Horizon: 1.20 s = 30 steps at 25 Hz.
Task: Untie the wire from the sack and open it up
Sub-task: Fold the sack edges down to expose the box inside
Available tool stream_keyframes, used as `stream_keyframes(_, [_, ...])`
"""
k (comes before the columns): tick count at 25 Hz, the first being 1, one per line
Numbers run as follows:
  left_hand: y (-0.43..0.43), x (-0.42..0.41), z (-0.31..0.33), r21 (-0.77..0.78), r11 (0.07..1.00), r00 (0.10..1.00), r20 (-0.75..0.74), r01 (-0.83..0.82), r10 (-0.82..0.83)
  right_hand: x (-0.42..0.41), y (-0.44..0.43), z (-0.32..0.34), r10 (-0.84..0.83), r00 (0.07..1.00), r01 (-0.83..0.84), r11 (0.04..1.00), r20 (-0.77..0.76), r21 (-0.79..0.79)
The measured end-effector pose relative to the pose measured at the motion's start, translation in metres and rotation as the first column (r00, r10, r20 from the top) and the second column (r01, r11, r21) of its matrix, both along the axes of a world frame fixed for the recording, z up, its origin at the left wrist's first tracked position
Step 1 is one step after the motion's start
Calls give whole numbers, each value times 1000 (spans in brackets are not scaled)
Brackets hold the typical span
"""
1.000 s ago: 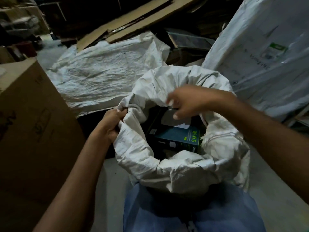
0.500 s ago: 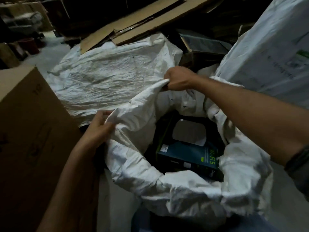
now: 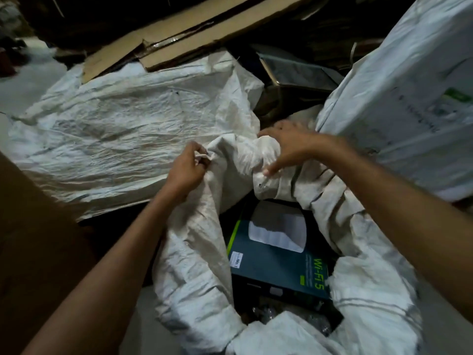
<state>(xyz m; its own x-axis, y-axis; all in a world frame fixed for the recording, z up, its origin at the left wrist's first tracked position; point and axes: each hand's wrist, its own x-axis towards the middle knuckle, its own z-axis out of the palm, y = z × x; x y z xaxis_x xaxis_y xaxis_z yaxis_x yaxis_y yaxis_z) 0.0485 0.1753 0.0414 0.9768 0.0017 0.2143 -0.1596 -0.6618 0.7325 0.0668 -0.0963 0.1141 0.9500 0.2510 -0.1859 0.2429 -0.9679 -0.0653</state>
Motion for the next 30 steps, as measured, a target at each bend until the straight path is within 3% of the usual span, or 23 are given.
stream_keyframes(3, [10, 5, -1, -343, 926, 980, -57, 159, -190, -12, -28, -27, -106, 990, 108, 994, 91, -12])
stream_keyframes(4, [21, 7, -2, -443, 876, 963, -87, 192, -255, -9, -39, -26, -134, 986, 131, 991, 98, 39])
stream_keyframes(6, [45, 11, -6, -491, 844, 934, -147, 217, -325, 2, -59, -11, -167, 986, 158, 961, 20, 225])
stream_keyframes(10, [62, 22, -4, -285, 933, 948, -163, 219, -272, 32, -85, 12, -249, 895, 432, 692, -370, 579])
stream_keyframes(12, [43, 28, 13, -162, 961, 967, -87, 224, -241, 50, -90, 4, -250, 857, 492, 655, -450, 573])
stream_keyframes(13, [27, 31, 20, -68, 965, 968, 5, 252, -252, 53, -89, 1, -251, 863, 479, 685, -439, 548])
stream_keyframes(15, [-20, 29, 30, 189, 927, 928, 127, 323, -349, 55, -89, -2, -275, 889, 438, 747, -367, 501])
stream_keyframes(18, [-97, 36, 17, 606, 761, 913, 135, 231, -385, 58, -98, -4, -288, 843, 524, 634, -455, 569])
stream_keyframes(20, [-125, 55, 6, 647, 749, 926, 179, 144, -333, 53, -95, 3, -400, 842, 539, 600, -362, 590])
stream_keyframes(22, [-138, 74, 5, 658, 748, 929, 213, 93, -303, 30, -86, 8, -531, 844, 423, 745, 75, 517])
stream_keyframes(23, [-142, 81, 4, 656, 750, 924, 229, 86, -306, 5, -74, 5, -534, 797, 367, 799, 281, 476])
stream_keyframes(24, [-146, 87, 5, 651, 755, 919, 249, 76, -307, -27, -56, 0, -519, 758, 326, 826, 394, 460])
stream_keyframes(25, [-150, 90, 7, 640, 766, 914, 271, 62, -301, -59, -36, -8, -513, 762, 351, 841, 396, 412])
stream_keyframes(28, [-149, 96, 18, 577, 816, 945, 247, 34, -213, -122, -16, -44, -583, 808, 566, 809, 92, 157])
stream_keyframes(30, [-129, 104, 25, 532, 847, 969, 211, -5, -127, -132, -52, -54, -655, 754, 628, 737, 37, 252])
